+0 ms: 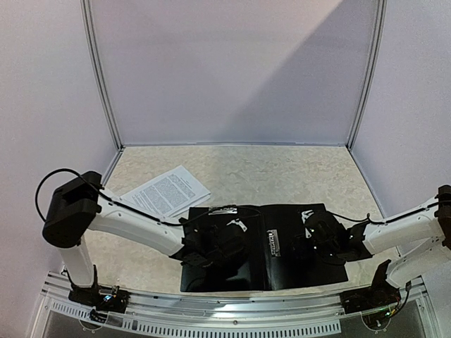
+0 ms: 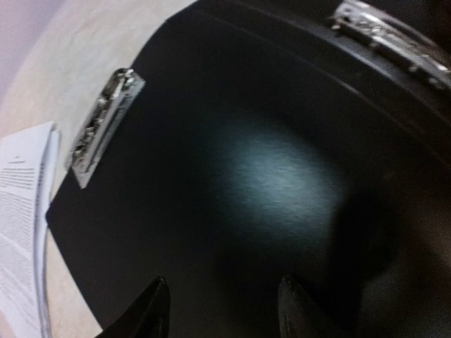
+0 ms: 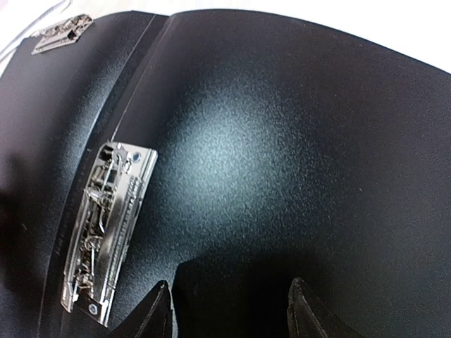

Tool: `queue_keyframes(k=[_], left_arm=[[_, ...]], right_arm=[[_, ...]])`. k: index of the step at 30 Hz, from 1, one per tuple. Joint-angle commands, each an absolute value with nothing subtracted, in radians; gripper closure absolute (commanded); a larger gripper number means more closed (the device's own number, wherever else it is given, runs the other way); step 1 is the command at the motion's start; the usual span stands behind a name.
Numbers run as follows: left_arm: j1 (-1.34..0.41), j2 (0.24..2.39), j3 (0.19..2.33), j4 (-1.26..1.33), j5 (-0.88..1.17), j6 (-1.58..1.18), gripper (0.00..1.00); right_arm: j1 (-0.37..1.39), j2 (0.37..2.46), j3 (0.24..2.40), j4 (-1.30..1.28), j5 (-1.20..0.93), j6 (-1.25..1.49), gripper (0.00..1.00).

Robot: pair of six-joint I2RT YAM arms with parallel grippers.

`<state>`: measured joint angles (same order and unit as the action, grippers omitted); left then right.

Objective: Put the files into the folder
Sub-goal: Open the folder at the center of the board.

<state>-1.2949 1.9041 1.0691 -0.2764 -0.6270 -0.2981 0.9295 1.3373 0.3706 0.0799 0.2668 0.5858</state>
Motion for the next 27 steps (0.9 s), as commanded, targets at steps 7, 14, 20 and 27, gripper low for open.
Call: queue_keyframes(k=[7, 14, 20, 27], left_arm=[[-1.213, 1.883, 0.977, -0.083, -0.21, -0.266, 0.58], [-1.149, 1.831, 0.85, 0.016, -0.114, -0.352, 0.61], [-1.149, 1.791, 0.806, 0.054, -0.1, -0.409, 0.61], [-1.145, 1.762, 0.879, 0.041, -0.108, -0.403, 0.6]], right_arm=[[0.874, 1.502, 0.402, 0.059, 0.107, 0.58, 0.46], [0.862, 1.639, 0.499, 0.086, 0.027, 0.562, 0.56], [0.862, 1.756, 0.629, 0.061, -0.067, 0.528, 0.59], [0.851, 1.833, 0.721, 0.028, -0.075, 0.506, 0.61]])
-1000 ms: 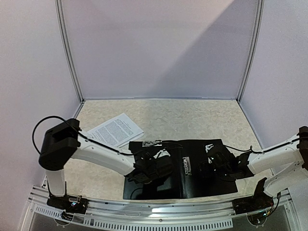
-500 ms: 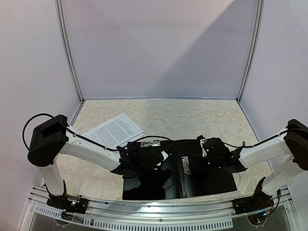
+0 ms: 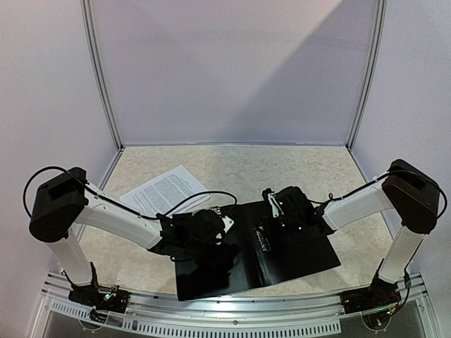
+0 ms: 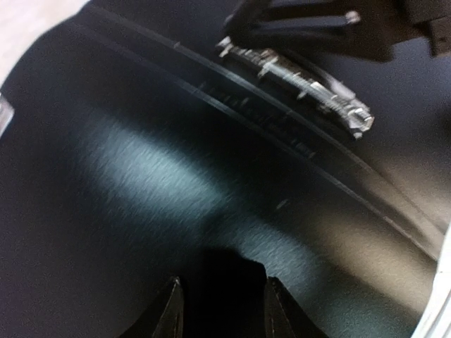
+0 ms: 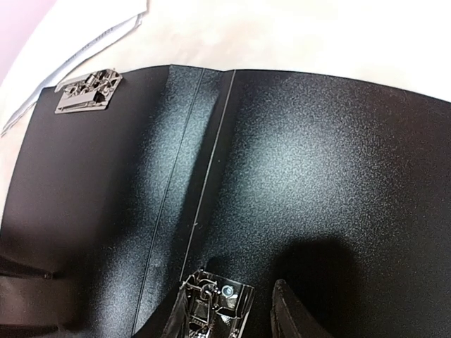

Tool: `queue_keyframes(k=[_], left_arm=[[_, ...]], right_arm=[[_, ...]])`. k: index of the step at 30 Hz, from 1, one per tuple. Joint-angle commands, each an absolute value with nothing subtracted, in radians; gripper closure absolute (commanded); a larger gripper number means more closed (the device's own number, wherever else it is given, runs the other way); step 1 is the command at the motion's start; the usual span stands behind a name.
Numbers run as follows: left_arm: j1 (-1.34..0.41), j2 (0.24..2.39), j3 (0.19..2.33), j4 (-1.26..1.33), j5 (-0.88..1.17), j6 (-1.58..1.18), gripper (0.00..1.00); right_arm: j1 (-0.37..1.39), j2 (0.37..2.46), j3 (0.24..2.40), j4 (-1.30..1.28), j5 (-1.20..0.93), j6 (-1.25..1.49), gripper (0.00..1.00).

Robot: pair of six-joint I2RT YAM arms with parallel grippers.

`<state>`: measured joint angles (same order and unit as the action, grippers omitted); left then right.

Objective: Put the files into the folder
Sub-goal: Open the folder at the center of the board.

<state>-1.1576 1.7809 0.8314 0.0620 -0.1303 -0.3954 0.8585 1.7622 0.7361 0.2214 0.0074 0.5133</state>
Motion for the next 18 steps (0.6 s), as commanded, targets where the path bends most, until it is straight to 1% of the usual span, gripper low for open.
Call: queue_keyframes(k=[1, 4, 8, 11, 13, 14, 18], left_arm=[[-1.141, 1.77, 0.906, 0.036, -0.106, -0.401, 0.6], [-1.121, 1.814, 0.993, 0.007, -0.082, -0.437, 0.61], [-1.102, 1.865, 1.094, -0.082, -0.081, -0.544, 0.63], [-1.097, 1.888, 1.136, -0.103, -0.09, -0.594, 0.65], [-1.095, 1.894, 1.14, -0.103, -0.1, -0.629, 0.67], [-1.094, 1.896, 1.136, -0.094, -0.098, -0.647, 0.67], [-1.084, 1.897, 1.108, -0.032, -0.067, -0.713, 0.7]], right_arm=[[0.846, 1.826, 0.727, 0.019, -0.07, 0.509, 0.6], [0.839, 1.776, 0.754, -0.013, -0.052, 0.51, 0.57], [0.839, 1.689, 0.788, -0.084, -0.026, 0.507, 0.44], [0.839, 1.605, 0.781, -0.101, -0.023, 0.531, 0.41], [0.839, 1.552, 0.762, -0.097, -0.038, 0.556, 0.42], [0.839, 1.528, 0.745, -0.082, -0.06, 0.569, 0.44], [0.847, 1.477, 0.673, -0.032, -0.17, 0.643, 0.58]])
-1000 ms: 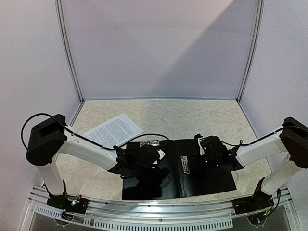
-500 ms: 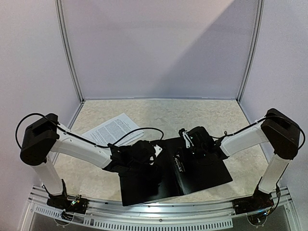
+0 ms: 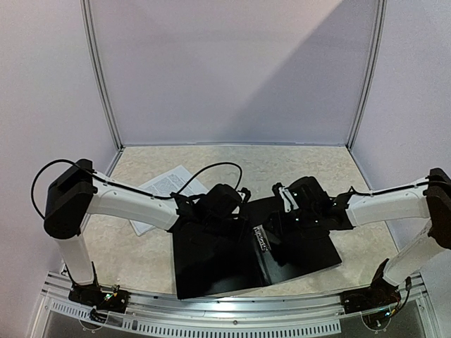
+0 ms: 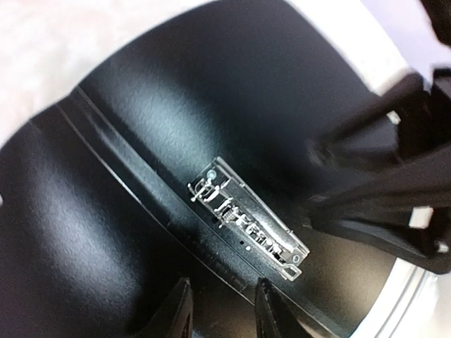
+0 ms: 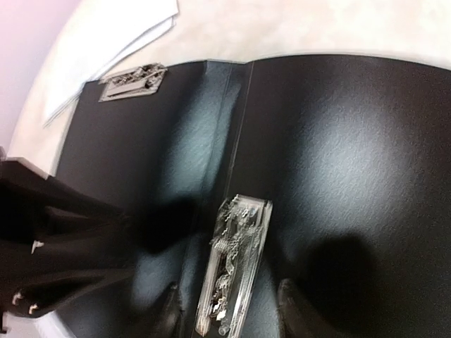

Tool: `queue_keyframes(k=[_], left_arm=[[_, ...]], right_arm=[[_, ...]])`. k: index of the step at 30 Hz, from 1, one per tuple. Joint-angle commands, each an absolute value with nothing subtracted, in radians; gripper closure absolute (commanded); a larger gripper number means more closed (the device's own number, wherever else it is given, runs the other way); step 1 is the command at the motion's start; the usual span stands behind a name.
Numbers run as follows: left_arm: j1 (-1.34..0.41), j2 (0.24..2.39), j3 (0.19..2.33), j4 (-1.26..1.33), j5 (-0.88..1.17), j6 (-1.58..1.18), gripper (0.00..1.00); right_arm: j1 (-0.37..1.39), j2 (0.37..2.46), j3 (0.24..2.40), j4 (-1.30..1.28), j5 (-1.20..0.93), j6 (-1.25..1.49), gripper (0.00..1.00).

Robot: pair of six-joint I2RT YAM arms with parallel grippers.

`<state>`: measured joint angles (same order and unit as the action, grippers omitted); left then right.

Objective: Put the files into the folder
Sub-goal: Open the folder at the center of the board.

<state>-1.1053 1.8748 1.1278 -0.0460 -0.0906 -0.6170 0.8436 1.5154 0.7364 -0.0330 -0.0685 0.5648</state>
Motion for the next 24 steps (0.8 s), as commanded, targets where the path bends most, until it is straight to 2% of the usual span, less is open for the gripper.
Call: queue_keyframes(k=[1, 13, 24], left_arm=[[-1.08, 1.901, 1.108, -0.023, -0.055, -0.727, 0.7], [-1.055, 1.961, 1.131, 0.049, 0.04, -0.822, 0.74], [-1.032, 2.014, 1.12, 0.106, 0.073, -0.862, 0.74]], right_arm=[[0.851, 1.472, 0.664, -0.029, -0.197, 0.656, 0.61], [0.871, 1.492, 0.607, 0.021, -0.29, 0.7, 0.74], [0.872, 1.541, 0.56, 0.123, -0.322, 0.725, 0.79]])
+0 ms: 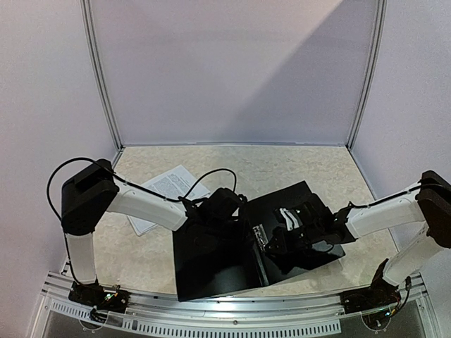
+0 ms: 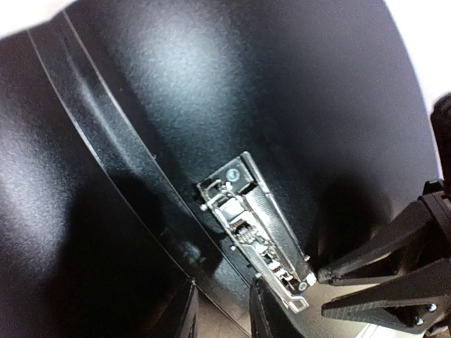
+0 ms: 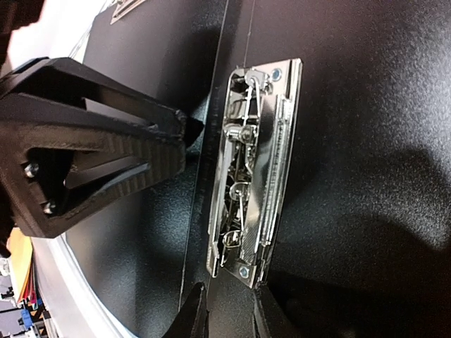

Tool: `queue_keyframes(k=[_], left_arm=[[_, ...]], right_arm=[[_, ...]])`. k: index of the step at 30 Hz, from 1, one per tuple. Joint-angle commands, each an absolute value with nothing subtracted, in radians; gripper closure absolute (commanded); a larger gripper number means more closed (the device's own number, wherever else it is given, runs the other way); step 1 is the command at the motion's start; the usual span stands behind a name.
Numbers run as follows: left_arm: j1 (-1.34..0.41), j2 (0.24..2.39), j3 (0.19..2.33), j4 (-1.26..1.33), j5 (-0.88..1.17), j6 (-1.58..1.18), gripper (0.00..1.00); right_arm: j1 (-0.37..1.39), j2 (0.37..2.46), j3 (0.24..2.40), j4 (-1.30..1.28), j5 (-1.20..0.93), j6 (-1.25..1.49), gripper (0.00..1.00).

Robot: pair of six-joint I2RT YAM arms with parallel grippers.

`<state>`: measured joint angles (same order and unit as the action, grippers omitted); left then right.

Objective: Put the files into the folder
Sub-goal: Open the folder at the center of the board.

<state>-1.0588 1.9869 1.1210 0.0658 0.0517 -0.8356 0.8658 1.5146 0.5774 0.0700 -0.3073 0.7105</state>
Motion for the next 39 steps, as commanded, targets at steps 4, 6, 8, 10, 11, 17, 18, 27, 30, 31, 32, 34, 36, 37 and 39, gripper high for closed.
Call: queue_keyframes(k=[4, 6, 8, 10, 11, 17, 18, 27, 30, 31, 32, 34, 36, 37, 39], left_arm=[[-1.023, 2.021, 1.111, 0.135, 0.09, -0.88, 0.75], [-1.019, 2.02, 1.111, 0.139, 0.094, -0.881, 0.75], [-1.019, 2.019, 1.113, 0.14, 0.095, -0.878, 0.75], [-1.014, 2.019, 1.114, 0.138, 0.097, -0.877, 0.75], [-1.012, 2.021, 1.114, 0.138, 0.099, -0.877, 0.75], [-1.001, 2.034, 1.107, 0.157, 0.115, -0.884, 0.75], [-1.0, 2.038, 1.109, 0.158, 0.118, -0.885, 0.75], [-0.989, 2.067, 1.133, 0.163, 0.135, -0.886, 0.76], [-0.985, 2.075, 1.134, 0.169, 0.143, -0.887, 0.76], [-0.985, 2.079, 1.134, 0.172, 0.146, -0.887, 0.76], [-0.985, 2.081, 1.135, 0.174, 0.15, -0.887, 0.76], [-0.986, 2.084, 1.136, 0.178, 0.151, -0.889, 0.76], [-0.986, 2.086, 1.138, 0.181, 0.153, -0.889, 0.75], [-0.985, 2.086, 1.139, 0.181, 0.153, -0.888, 0.75], [-0.984, 2.088, 1.145, 0.18, 0.152, -0.888, 0.73]], right_arm=[[0.872, 1.566, 0.548, 0.161, -0.338, 0.735, 0.79], [0.873, 1.579, 0.537, 0.185, -0.346, 0.746, 0.8], [0.873, 1.589, 0.529, 0.201, -0.351, 0.756, 0.8], [0.872, 1.592, 0.526, 0.212, -0.357, 0.764, 0.8], [0.873, 1.591, 0.524, 0.217, -0.359, 0.769, 0.81], [0.872, 1.593, 0.535, 0.229, -0.353, 0.775, 0.83], [0.873, 1.598, 0.537, 0.234, -0.357, 0.778, 0.83], [0.873, 1.637, 0.541, 0.235, -0.345, 0.801, 0.89], [0.871, 1.639, 0.536, 0.232, -0.337, 0.805, 0.92], [0.872, 1.641, 0.536, 0.232, -0.336, 0.806, 0.92], [0.872, 1.642, 0.535, 0.231, -0.336, 0.81, 0.93], [0.872, 1.649, 0.532, 0.232, -0.337, 0.815, 0.94], [0.872, 1.655, 0.529, 0.237, -0.338, 0.822, 0.95], [0.873, 1.661, 0.528, 0.238, -0.338, 0.826, 0.95], [0.872, 1.67, 0.525, 0.244, -0.338, 0.833, 0.96]])
